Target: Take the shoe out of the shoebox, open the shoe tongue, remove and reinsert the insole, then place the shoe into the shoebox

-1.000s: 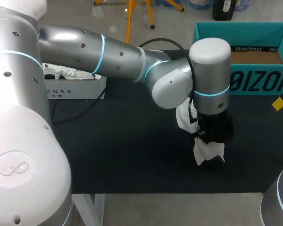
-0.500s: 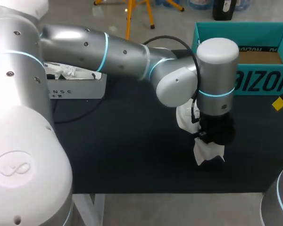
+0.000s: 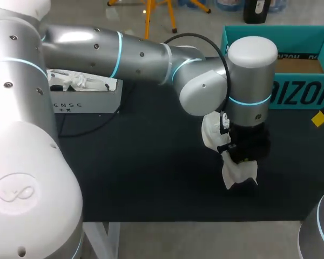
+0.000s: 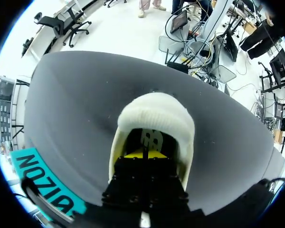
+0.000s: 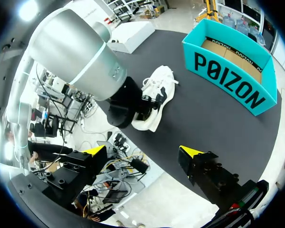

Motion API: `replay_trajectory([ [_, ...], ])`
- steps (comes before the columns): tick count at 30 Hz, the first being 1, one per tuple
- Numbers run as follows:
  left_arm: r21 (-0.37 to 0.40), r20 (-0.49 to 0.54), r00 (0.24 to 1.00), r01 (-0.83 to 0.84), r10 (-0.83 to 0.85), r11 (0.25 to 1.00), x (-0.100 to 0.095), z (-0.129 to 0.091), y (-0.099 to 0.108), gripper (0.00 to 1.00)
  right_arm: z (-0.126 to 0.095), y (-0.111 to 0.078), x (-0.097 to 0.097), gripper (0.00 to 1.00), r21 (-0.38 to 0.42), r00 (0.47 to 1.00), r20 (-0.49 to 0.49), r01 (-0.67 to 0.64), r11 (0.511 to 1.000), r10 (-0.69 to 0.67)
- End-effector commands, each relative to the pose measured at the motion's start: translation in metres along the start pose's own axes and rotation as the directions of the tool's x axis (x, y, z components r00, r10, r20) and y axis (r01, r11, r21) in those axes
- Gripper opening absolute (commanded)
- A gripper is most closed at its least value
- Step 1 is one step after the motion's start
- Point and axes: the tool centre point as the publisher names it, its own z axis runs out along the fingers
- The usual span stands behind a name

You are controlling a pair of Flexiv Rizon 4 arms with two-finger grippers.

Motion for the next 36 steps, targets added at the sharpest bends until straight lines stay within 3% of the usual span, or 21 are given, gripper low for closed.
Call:
replay_trajectory([
  [1, -0.025, 0.001, 1.000, -0.005, 0.005, 1.000, 0.007, -0.016, 0.004, 0.00, 0.001, 0.001, 0.000, 1.00, 0.003, 1.000, 0.001, -0.001, 1.000, 0.001],
  [13, -0.096, -0.011, 1.000, 0.003, -0.004, 0.995, -0.002, -0.016, 0.025, 0.00, 0.001, 0.001, 0.000, 1.00, 0.003, 1.000, 0.001, -0.001, 1.000, 0.001],
  [14, -0.098, -0.014, 1.000, 0.005, -0.007, 0.995, -0.004, -0.016, 0.025, 0.21, 0.001, 0.001, 0.000, 1.00, 0.003, 1.000, 0.001, -0.001, 1.000, 0.001],
  [15, -0.098, -0.014, 1.000, 0.007, -0.008, 0.995, -0.005, -0.015, 0.024, 0.63, 0.001, 0.001, 0.000, 1.00, 0.003, 1.000, 0.001, -0.001, 1.000, 0.001],
  [16, -0.101, -0.013, 1.000, 0.008, -0.009, 0.995, -0.005, -0.015, 0.023, 0.91, 0.001, 0.001, 0.000, 1.00, 0.003, 1.000, 0.001, -0.001, 1.000, 0.001],
  [17, -0.103, -0.009, 1.000, 0.012, -0.013, 0.995, -0.005, -0.015, 0.022, 1.00, 0.001, 0.001, 0.000, 1.00, 0.003, 1.000, 0.001, -0.001, 1.000, 0.001],
  [29, -0.127, -0.001, 0.999, 0.046, -0.047, 0.991, 0.005, -0.028, 0.019, 1.00, 0.001, 0.001, 0.000, 1.00, 0.003, 1.000, 0.001, -0.001, 1.000, 0.001],
  [36, -0.148, 0.025, 0.999, 0.041, -0.037, 0.988, 0.002, -0.054, 0.018, 1.00, 0.001, 0.001, 0.000, 1.00, 0.003, 1.000, 0.001, -0.001, 1.000, 0.001],
])
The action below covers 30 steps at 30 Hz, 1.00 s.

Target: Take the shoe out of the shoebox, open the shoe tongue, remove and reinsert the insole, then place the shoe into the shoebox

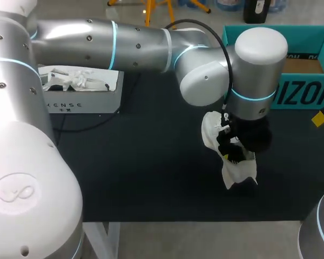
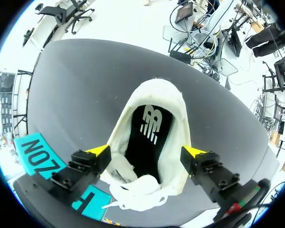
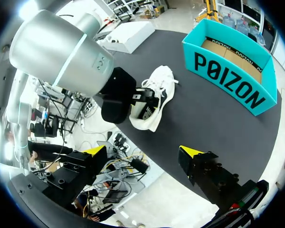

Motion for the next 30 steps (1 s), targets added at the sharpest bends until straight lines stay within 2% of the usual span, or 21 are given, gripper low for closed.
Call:
replay_trajectory([
  [1, -0.024, 0.009, 1.000, -0.002, 0.002, 1.000, 0.004, -0.023, 0.001, 1.00, 0.001, 0.001, 0.000, 1.00, 0.003, 1.000, 0.001, 0.000, 1.000, 0.000],
  [5, -0.055, 0.029, 1.000, 0.008, -0.006, 0.998, 0.002, -0.045, 0.008, 1.00, 0.001, 0.001, 0.000, 1.00, 0.003, 1.000, 0.001, 0.000, 1.000, 0.000],
  [7, -0.074, 0.044, 0.999, 0.017, -0.014, 0.997, 0.004, -0.059, 0.017, 1.00, 0.001, 0.001, 0.000, 1.00, 0.003, 1.000, 0.001, 0.000, 1.000, 0.000],
  [11, -0.099, 0.044, 0.998, 0.037, -0.033, 0.994, 0.008, -0.071, 0.036, 1.00, 0.001, 0.001, 0.000, 1.00, 0.003, 1.000, 0.001, 0.000, 1.000, 0.000],
  [12, -0.098, 0.044, 0.998, 0.038, -0.034, 0.994, 0.008, -0.071, 0.039, 0.95, 0.001, 0.001, 0.000, 1.00, 0.003, 1.000, 0.001, 0.000, 1.000, 0.000],
  [13, -0.115, 0.039, 0.998, 0.056, -0.052, 0.992, 0.009, -0.069, 0.046, 0.00, 0.001, 0.001, 0.000, 1.00, 0.003, 1.000, 0.001, 0.000, 1.000, 0.000],
  [17, -0.124, 0.024, 0.998, 0.056, -0.053, 0.991, 0.006, -0.055, 0.057, 0.00, 0.001, 0.001, 0.000, 1.00, 0.003, 1.000, 0.001, 0.000, 1.000, 0.000],
  [20, -0.110, 0.028, 0.999, 0.044, -0.041, 0.993, 0.001, -0.041, 0.057, 0.00, 0.001, 0.001, 0.000, 1.00, 0.003, 1.000, 0.001, 0.000, 1.000, 0.000],
  [25, -0.070, 0.028, 0.998, 0.050, -0.048, 0.996, -0.005, -0.024, 0.045, 0.00, 0.001, 0.001, 0.000, 1.00, 0.003, 1.000, 0.001, 0.000, 1.000, 0.000],
  [30, -0.037, 0.016, 0.998, 0.062, -0.061, 0.997, 0.004, -0.016, 0.030, 0.00, 0.001, 0.001, 0.000, 1.00, 0.003, 1.000, 0.001, 0.000, 1.000, 0.000],
])
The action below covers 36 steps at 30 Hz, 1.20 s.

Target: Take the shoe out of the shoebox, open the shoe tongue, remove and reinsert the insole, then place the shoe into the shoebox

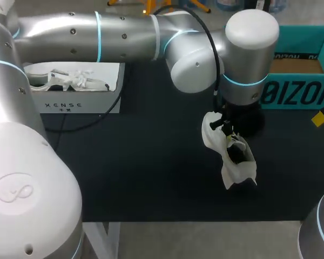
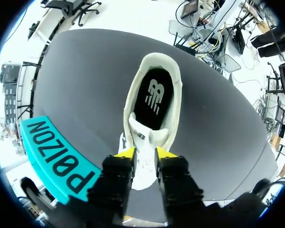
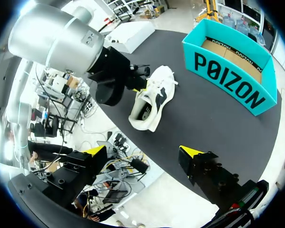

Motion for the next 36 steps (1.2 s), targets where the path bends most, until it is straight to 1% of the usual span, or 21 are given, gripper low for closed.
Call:
replay_trajectory([
  [1, 0.006, -0.008, 1.000, 0.007, -0.006, 1.000, 0.003, 0.008, -0.008, 0.00, 0.001, 0.001, 0.000, 1.00, 0.003, 1.000, 0.001, -0.001, 1.000, 0.001],
  [5, 0.011, -0.016, 0.999, 0.035, -0.035, 0.999, 0.011, 0.005, -0.013, 0.00, 0.001, 0.001, 0.000, 1.00, 0.003, 1.000, 0.001, -0.001, 1.000, 0.001],
  [7, 0.013, -0.004, 0.999, 0.054, -0.054, 0.998, 0.015, -0.002, -0.012, 0.00, 0.001, 0.001, 0.000, 1.00, 0.003, 1.000, 0.001, -0.001, 1.000, 0.001],
  [11, -0.014, 0.002, 0.996, 0.092, -0.092, 0.996, 0.019, -0.021, -0.010, 0.00, 0.001, 0.001, 0.000, 1.00, 0.003, 1.000, 0.001, -0.001, 1.000, 0.001],
  [12, -0.017, 0.002, 0.994, 0.107, -0.107, 0.994, 0.020, -0.026, -0.010, 0.45, 0.001, 0.001, 0.000, 1.00, 0.003, 1.000, 0.001, -0.001, 1.000, 0.001],
  [13, -0.019, -0.003, 0.993, 0.118, -0.118, 0.993, 0.020, -0.030, -0.011, 1.00, 0.001, 0.001, 0.000, 1.00, 0.003, 1.000, 0.001, -0.001, 1.000, 0.001],
  [15, -0.021, -0.008, 0.990, 0.143, -0.143, 0.989, 0.022, -0.036, -0.012, 1.00, 0.001, 0.001, 0.000, 1.00, 0.003, 1.000, 0.001, -0.001, 1.000, 0.001],
  [22, -0.021, -0.008, 0.990, 0.143, -0.143, 0.989, 0.022, -0.036, -0.012, 1.00, 0.001, 0.001, 0.000, 1.00, 0.003, 1.000, 0.001, -0.001, 1.000, 0.001],
  [26, -0.021, -0.008, 0.990, 0.143, -0.143, 0.989, 0.022, -0.036, -0.012, 1.00, -0.025, -0.011, -0.021, 1.00, -0.048, 1.000, 0.014, -0.001, 0.999, 0.002],
  [31, -0.021, -0.008, 0.990, 0.143, -0.143, 0.989, 0.022, -0.036, -0.012, 1.00, -0.049, -0.025, -0.037, 1.00, -0.073, 0.999, 0.047, 0.005, 0.997, -0.001],
  [33, -0.021, -0.008, 0.990, 0.143, -0.143, 0.989, 0.022, -0.036, -0.012, 1.00, -0.055, -0.028, -0.040, 1.00, -0.079, 0.999, 0.051, 0.023, 0.997, -0.019],
  [36, -0.021, -0.008, 0.990, 0.143, -0.143, 0.989, 0.022, -0.036, -0.012, 1.00, -0.059, -0.028, -0.040, 1.00, -0.063, 0.998, 0.049, 0.045, 0.997, -0.042],
])
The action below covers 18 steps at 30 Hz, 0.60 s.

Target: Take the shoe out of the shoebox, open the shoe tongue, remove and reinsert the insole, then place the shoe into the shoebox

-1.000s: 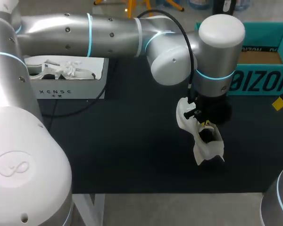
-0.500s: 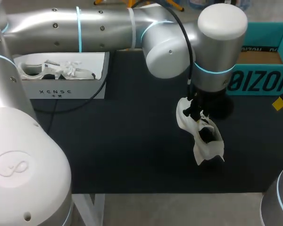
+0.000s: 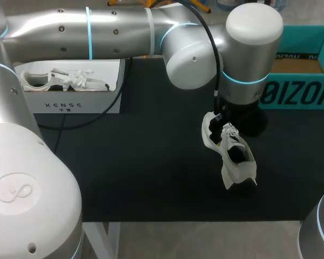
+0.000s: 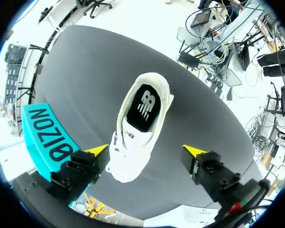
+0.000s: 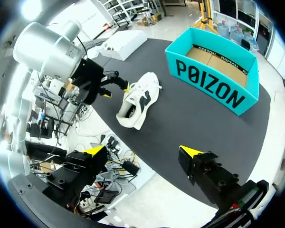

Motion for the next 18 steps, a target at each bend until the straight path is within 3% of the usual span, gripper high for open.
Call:
replay_trajectory([
  [1, -0.002, 0.000, 1.000, 0.000, 0.000, 1.000, 0.000, -0.001, 0.000, 1.00, -0.007, -0.006, 0.003, 1.00, 0.028, 1.000, 0.012, 0.007, 1.000, -0.007],
  [6, -0.002, 0.000, 1.000, 0.000, 0.000, 1.000, 0.000, -0.001, 0.000, 1.00, -0.007, -0.006, 0.003, 1.00, 0.028, 1.000, 0.012, 0.007, 1.000, -0.007],
  [9, -0.020, -0.060, 0.983, 0.171, -0.172, 0.985, 0.004, -0.005, -0.012, 1.00, -0.007, -0.006, 0.003, 1.00, 0.028, 1.000, 0.012, 0.007, 1.000, -0.007],
  [10, -0.057, -0.073, 0.976, 0.202, -0.205, 0.978, 0.007, -0.007, -0.017, 1.00, -0.007, -0.006, 0.003, 1.00, 0.028, 1.000, 0.012, 0.007, 1.000, -0.007],
  [11, -0.090, -0.093, 0.955, 0.272, -0.280, 0.958, 0.009, -0.009, -0.021, 1.00, -0.007, -0.006, 0.003, 1.00, 0.028, 1.000, 0.012, 0.007, 1.000, -0.007],
  [13, -0.076, -0.097, 0.924, 0.363, -0.369, 0.929, 0.017, -0.011, -0.029, 1.00, -0.007, -0.006, 0.003, 1.00, 0.028, 1.000, 0.012, 0.007, 1.000, -0.007],
  [14, -0.121, -0.114, 0.896, 0.416, -0.429, 0.901, 0.019, -0.011, -0.033, 1.00, -0.007, -0.006, 0.003, 1.00, 0.028, 1.000, 0.012, 0.007, 1.000, -0.007],
  [15, -0.104, -0.123, 0.889, 0.430, -0.441, 0.897, 0.021, -0.010, -0.038, 1.00, -0.007, -0.006, 0.003, 1.00, 0.028, 1.000, 0.012, 0.007, 1.000, -0.007],
  [18, -0.191, -0.136, 0.790, 0.571, -0.597, 0.799, 0.024, -0.014, -0.056, 1.00, -0.007, -0.006, 0.003, 1.00, 0.028, 1.000, 0.012, 0.007, 1.000, -0.007],
])
